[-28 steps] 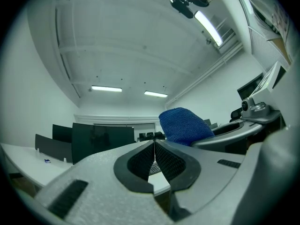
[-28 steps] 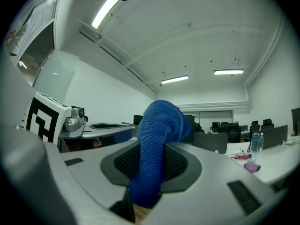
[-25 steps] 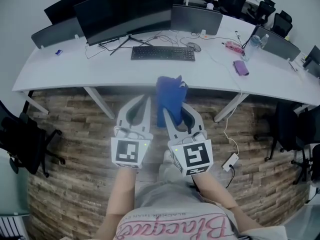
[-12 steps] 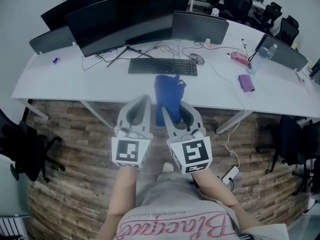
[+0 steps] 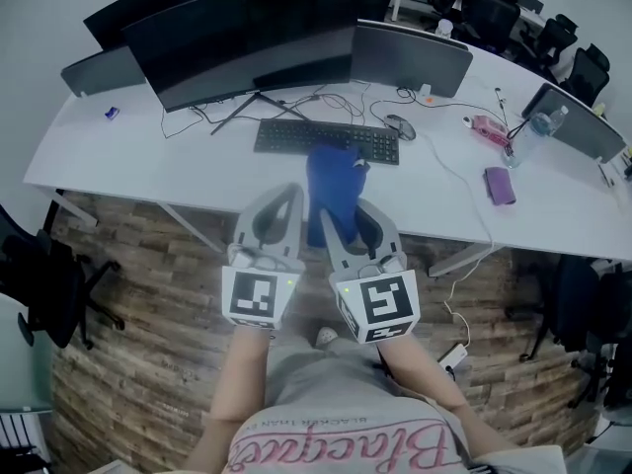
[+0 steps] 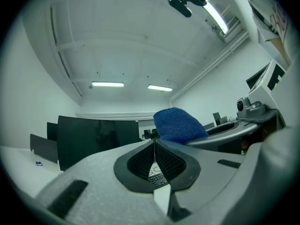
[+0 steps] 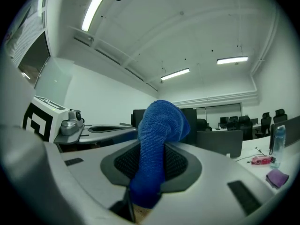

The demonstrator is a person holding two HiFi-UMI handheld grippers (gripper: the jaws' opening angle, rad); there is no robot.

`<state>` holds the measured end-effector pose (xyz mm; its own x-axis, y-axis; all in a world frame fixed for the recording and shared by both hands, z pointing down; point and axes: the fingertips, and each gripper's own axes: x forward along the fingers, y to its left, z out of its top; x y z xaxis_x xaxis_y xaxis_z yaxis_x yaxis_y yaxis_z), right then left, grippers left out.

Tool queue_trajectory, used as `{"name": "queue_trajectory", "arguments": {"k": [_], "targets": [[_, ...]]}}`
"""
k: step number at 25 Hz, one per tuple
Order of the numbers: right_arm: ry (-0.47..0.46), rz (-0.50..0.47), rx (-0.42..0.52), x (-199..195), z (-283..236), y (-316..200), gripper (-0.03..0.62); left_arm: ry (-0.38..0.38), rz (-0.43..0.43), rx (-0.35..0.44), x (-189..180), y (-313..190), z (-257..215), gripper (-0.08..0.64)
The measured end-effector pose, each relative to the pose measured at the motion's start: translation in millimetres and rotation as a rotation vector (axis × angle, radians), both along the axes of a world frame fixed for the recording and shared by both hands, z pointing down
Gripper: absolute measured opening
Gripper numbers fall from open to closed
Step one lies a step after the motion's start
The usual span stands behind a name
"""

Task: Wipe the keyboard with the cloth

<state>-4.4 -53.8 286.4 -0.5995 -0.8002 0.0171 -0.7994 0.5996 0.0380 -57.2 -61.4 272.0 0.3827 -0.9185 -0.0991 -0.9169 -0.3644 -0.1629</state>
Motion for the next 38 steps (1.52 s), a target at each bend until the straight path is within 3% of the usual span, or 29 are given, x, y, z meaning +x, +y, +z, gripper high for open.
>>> {"name": "queue_trajectory", "arguments": {"k": [18, 38], "targets": [[0.025, -0.052, -0.036, -43.6, 20.6, -83.3, 0.103, 0.007, -0.032, -0.072, -50.2, -83.7, 33.3, 0.006], [0.037, -0.114, -0.034, -166.2, 13.4, -238.1, 0.103, 0.046, -0.084, -0.079, -170.4, -233.8, 32.1, 0.006]]}}
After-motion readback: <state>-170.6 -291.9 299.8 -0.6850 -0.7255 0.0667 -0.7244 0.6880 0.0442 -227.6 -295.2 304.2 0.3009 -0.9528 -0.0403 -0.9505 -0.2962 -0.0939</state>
